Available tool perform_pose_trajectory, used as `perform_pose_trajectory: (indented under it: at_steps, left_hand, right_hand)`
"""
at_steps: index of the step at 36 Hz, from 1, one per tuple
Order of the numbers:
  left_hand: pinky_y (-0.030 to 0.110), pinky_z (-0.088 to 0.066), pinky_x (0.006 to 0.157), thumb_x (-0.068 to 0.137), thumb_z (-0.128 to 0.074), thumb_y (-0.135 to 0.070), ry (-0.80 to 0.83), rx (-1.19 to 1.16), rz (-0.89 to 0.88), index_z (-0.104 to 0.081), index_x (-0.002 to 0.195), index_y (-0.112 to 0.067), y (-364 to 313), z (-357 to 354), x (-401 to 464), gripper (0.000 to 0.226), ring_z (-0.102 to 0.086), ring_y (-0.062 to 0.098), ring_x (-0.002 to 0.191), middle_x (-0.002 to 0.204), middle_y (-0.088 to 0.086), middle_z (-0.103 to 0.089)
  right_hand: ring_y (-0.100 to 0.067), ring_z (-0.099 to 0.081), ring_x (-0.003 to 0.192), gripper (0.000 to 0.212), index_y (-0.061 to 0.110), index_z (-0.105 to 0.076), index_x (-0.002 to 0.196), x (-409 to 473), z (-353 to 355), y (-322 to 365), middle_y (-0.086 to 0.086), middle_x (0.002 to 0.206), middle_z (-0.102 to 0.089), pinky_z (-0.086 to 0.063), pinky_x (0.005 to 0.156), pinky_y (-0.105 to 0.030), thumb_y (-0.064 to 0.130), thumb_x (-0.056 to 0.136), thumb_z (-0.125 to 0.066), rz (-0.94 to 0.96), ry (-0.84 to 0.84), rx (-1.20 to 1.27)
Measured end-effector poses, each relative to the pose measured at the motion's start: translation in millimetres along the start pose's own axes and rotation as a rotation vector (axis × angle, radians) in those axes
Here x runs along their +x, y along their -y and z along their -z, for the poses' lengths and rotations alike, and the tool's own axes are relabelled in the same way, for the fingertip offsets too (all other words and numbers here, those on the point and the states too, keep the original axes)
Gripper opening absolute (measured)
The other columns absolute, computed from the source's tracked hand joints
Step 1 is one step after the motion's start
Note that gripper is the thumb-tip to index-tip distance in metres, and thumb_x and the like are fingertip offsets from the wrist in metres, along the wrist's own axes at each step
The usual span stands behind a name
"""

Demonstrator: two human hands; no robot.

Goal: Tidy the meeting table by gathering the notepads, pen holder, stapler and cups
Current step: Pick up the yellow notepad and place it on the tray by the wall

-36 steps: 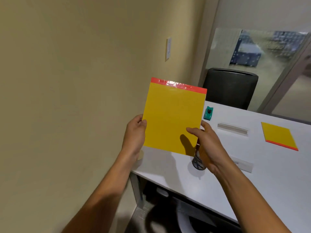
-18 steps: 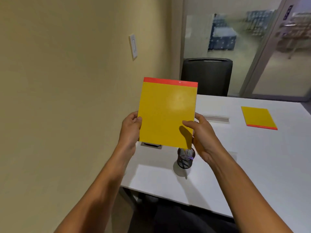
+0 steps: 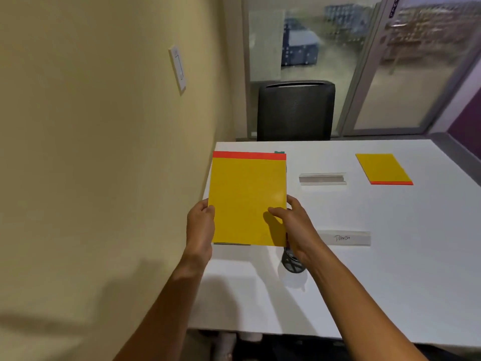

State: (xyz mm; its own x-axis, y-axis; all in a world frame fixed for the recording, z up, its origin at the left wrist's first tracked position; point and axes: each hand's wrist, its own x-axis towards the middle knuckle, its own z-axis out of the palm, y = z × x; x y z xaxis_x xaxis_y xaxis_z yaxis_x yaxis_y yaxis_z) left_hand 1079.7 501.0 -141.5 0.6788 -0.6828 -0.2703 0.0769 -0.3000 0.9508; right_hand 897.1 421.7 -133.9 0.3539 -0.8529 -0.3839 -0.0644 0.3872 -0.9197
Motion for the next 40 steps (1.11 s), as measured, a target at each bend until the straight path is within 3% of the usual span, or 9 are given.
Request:
perform_pose_trajectory:
  at_steps: [7,12,15,18,21,30,33,37,40]
  left_hand:
    - [0.059,-0.034,0.109,0.105,-0.04,-0.006,-0.063,0.022,-0.098,-0.057,0.135,0.0,13,15,49,0.035,-0.04,0.051,0.13,0.136,0.033,-0.052]
    - [0.064,-0.041,0.099,0.106,-0.036,-0.004,-0.068,0.137,-0.176,-0.052,0.138,0.0,37,11,65,0.036,-0.044,0.059,0.12,0.129,0.036,-0.056]
    - [0.058,-0.048,0.089,0.104,-0.037,-0.003,-0.061,0.187,-0.15,-0.056,0.134,-0.002,52,4,74,0.035,-0.053,0.055,0.111,0.122,0.034,-0.059]
    - [0.043,-0.052,0.076,0.103,-0.038,-0.004,-0.025,0.211,-0.113,-0.06,0.129,-0.005,70,-2,88,0.034,-0.062,0.038,0.089,0.114,0.027,-0.064]
    - [0.023,-0.039,0.06,0.102,-0.041,-0.003,0.0,0.243,-0.12,-0.062,0.123,0.001,85,-8,101,0.03,-0.045,0.023,0.064,0.099,0.028,-0.062]
    - [0.004,-0.042,0.061,0.107,-0.042,-0.014,-0.045,0.263,-0.122,-0.057,0.129,-0.011,144,-33,127,0.027,-0.056,0.003,0.077,0.102,-0.001,-0.063]
    - [0.008,-0.042,0.063,0.107,-0.042,-0.022,-0.099,0.236,-0.086,-0.056,0.128,-0.01,162,-36,122,0.028,-0.059,0.015,0.083,0.105,0.0,-0.064]
    - [0.024,-0.037,0.096,0.105,-0.038,-0.039,-0.105,0.235,0.001,-0.04,0.15,-0.013,197,-41,115,0.052,-0.051,0.02,0.126,0.142,0.004,-0.053]
    - [0.042,-0.041,0.102,0.102,-0.04,-0.041,-0.185,0.482,-0.069,-0.049,0.141,-0.007,220,-38,114,0.053,-0.053,0.036,0.125,0.135,0.016,-0.059]
  right_hand:
    - [-0.014,-0.063,0.096,0.046,0.033,-0.04,0.139,37,-36,-17,0.008,0.108,-0.061,-0.053,0.08,-0.038,0.016,0.101,-0.059,-0.026,-0.03,-0.032]
    - [-0.025,-0.064,0.094,0.039,0.033,-0.044,0.125,55,-45,-39,0.001,0.102,-0.067,-0.052,0.095,-0.056,0.004,0.101,-0.052,-0.046,-0.086,-0.041]
    - [-0.026,-0.061,0.092,0.042,0.032,-0.048,0.122,63,-43,-56,0.001,0.103,-0.069,-0.049,0.097,-0.056,-0.003,0.101,-0.044,-0.075,-0.114,-0.057]
    - [-0.023,-0.058,0.084,0.044,0.028,-0.048,0.131,73,-41,-69,0.001,0.1,-0.071,-0.048,0.075,-0.038,-0.004,0.102,-0.043,-0.074,-0.156,-0.068]
    - [-0.017,-0.059,0.08,0.046,0.03,-0.047,0.129,87,-39,-76,0.001,0.102,-0.069,-0.044,0.066,-0.03,-0.005,0.1,-0.042,-0.067,-0.214,-0.085]
    - [-0.015,-0.059,0.084,0.049,0.034,-0.046,0.128,142,-45,-97,0.0,0.103,-0.063,-0.043,0.061,-0.029,-0.005,0.099,-0.037,-0.097,-0.276,-0.15]
    - [-0.014,-0.06,0.084,0.051,0.031,-0.048,0.132,149,-53,-99,0.002,0.101,-0.064,-0.044,0.061,-0.029,-0.005,0.098,-0.036,-0.089,-0.277,-0.155]
    - [-0.011,-0.059,0.085,0.051,0.03,-0.048,0.134,165,-65,-109,0.006,0.1,-0.062,-0.045,0.061,-0.029,-0.006,0.099,-0.035,-0.089,-0.275,-0.156]
    - [-0.009,-0.057,0.084,0.054,0.028,-0.047,0.136,178,-72,-114,0.006,0.101,-0.062,-0.044,0.061,-0.028,-0.007,0.098,-0.034,-0.08,-0.296,-0.159]
